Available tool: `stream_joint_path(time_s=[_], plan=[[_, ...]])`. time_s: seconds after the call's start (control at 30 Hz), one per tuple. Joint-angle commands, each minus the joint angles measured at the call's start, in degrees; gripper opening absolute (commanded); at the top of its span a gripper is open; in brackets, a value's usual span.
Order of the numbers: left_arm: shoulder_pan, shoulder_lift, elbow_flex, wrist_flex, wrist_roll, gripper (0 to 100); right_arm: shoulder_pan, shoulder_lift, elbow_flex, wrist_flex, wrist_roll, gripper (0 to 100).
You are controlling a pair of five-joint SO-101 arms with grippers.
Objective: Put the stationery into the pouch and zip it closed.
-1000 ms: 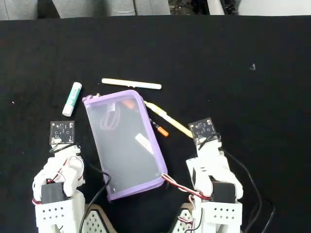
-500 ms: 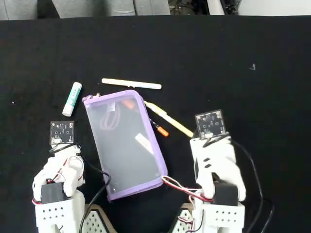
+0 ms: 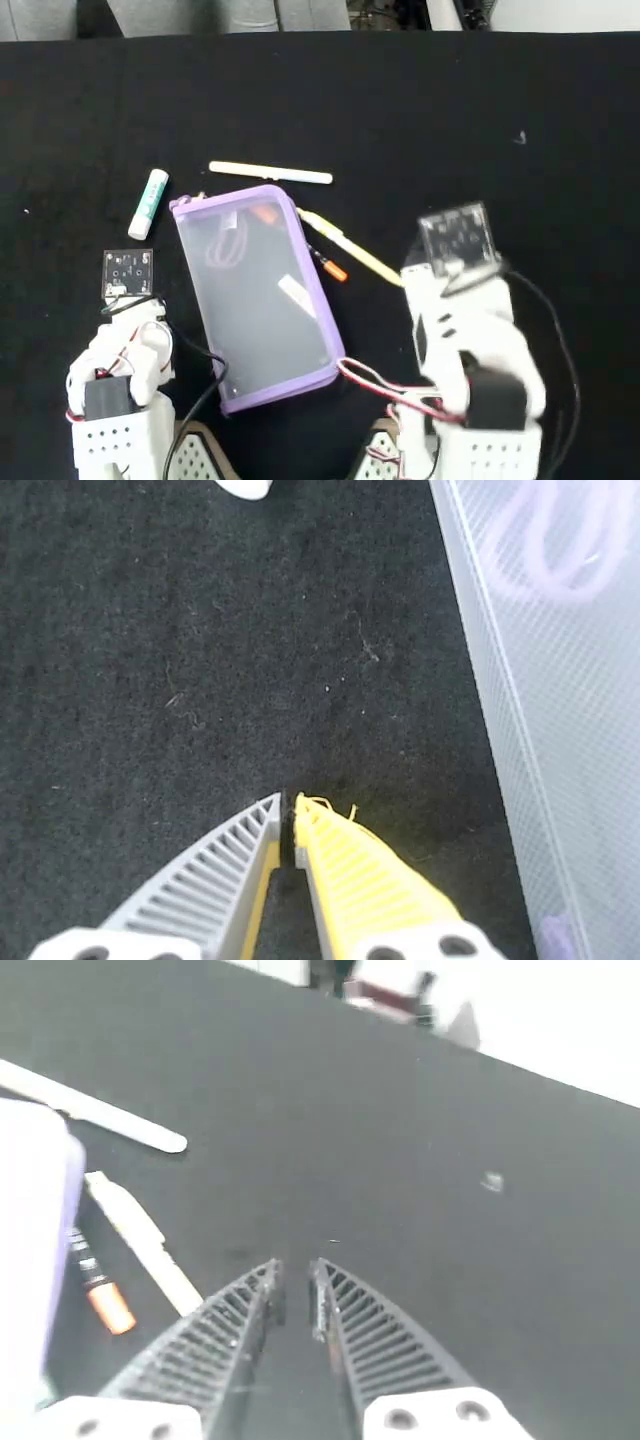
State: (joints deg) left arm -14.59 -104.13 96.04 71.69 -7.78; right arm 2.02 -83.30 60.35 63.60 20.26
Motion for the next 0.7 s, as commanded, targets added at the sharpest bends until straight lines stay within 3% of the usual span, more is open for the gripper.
stream_joint_path(time_s=[0.0, 0.13, 0.23, 0.43, 0.67], plan=[[-0.48, -0.35, 1.19, -0.62, 0.44, 3, -12.31, 15.78, -11.56, 0.26, -0.26, 6.0], [-0.48, -0.35, 1.19, -0.62, 0.44, 3, -24.62, 28.35, -19.82, 0.0, -0.26, 6.0], [-0.48, -0.35, 1.19, -0.62, 0.44, 3, -29.36, 39.08, -26.77, -0.26, -0.26, 6.0], [-0.48, -0.35, 1.19, -0.62, 0.44, 3, -29.19, 56.66, -38.9, 0.18, 0.18, 6.0], [-0.48, -0.35, 1.19, -0.62, 0.44, 3, -31.21, 62.46, -47.34, -0.26, -0.26, 6.0]])
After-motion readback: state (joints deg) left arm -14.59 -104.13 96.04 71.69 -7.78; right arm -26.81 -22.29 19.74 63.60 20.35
